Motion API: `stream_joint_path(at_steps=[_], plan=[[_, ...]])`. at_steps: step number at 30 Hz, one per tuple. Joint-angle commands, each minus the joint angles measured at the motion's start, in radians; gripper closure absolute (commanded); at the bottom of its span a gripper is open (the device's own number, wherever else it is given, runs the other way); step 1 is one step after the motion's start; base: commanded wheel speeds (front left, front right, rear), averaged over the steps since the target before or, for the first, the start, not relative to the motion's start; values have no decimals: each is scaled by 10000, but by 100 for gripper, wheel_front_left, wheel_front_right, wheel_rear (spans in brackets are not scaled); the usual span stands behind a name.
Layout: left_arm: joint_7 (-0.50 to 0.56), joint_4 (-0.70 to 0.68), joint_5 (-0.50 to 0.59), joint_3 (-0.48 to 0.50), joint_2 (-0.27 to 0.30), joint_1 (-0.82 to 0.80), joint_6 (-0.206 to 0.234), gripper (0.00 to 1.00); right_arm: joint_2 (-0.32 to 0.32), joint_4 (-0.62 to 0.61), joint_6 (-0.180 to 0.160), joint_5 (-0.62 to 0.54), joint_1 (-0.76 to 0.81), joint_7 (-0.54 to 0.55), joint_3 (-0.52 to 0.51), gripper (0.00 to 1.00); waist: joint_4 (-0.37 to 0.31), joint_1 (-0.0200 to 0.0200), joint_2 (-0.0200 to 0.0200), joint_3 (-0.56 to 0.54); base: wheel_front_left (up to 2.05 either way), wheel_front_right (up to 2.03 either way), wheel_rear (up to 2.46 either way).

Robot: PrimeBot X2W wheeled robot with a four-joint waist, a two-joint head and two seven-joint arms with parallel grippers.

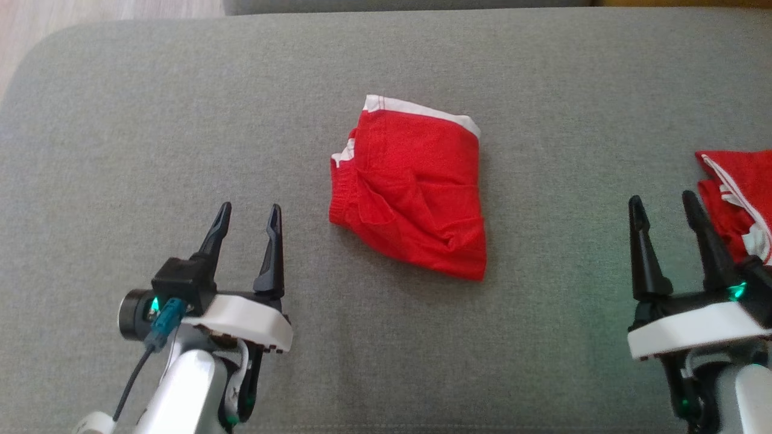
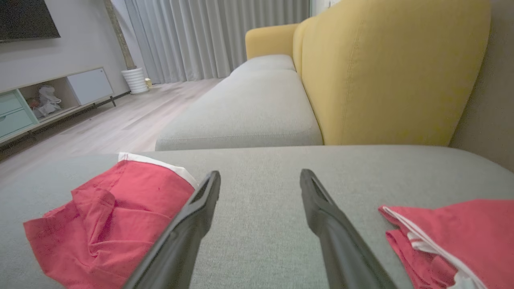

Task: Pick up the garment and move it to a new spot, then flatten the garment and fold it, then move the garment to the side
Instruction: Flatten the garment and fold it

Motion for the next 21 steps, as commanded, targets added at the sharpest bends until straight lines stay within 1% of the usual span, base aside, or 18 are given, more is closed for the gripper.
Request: stream_joint_path(at_steps=[1,2,4,5,7,14,19,21], plan=[[-33,-387,45,307,177,-354,60,0,-57,-48,65,118,-329,-34,286,51,70,0,0,73,0,0,0],[-40,-381,45,282,165,-385,51,0,-54,206,65,183,-451,-52,337,100,120,0,0,99,0,0,0],[-57,-359,39,234,129,-459,34,0,-9,807,65,308,-793,-161,530,100,231,0,0,180,0,0,0],[-57,-359,39,234,129,-459,34,0,-9,807,65,308,-793,-161,530,100,231,0,0,180,0,0,0],[-81,-324,9,211,74,-542,31,0,81,1540,65,460,-1253,-264,947,100,361,0,0,282,0,0,0],[-217,-194,-34,176,-76,-936,14,0,339,4291,65,1019,-3314,-696,3411,100,866,0,0,608,0,0,0],[-293,-52,-41,80,-191,-1128,-31,0,447,6315,65,1622,-4397,-1083,4647,100,1202,0,0,755,0,0,0],[-318,-18,-46,70,-225,-1167,-30,0,475,6879,65,1874,-4745,-1270,5113,100,1276,0,0,797,0,0,0]])
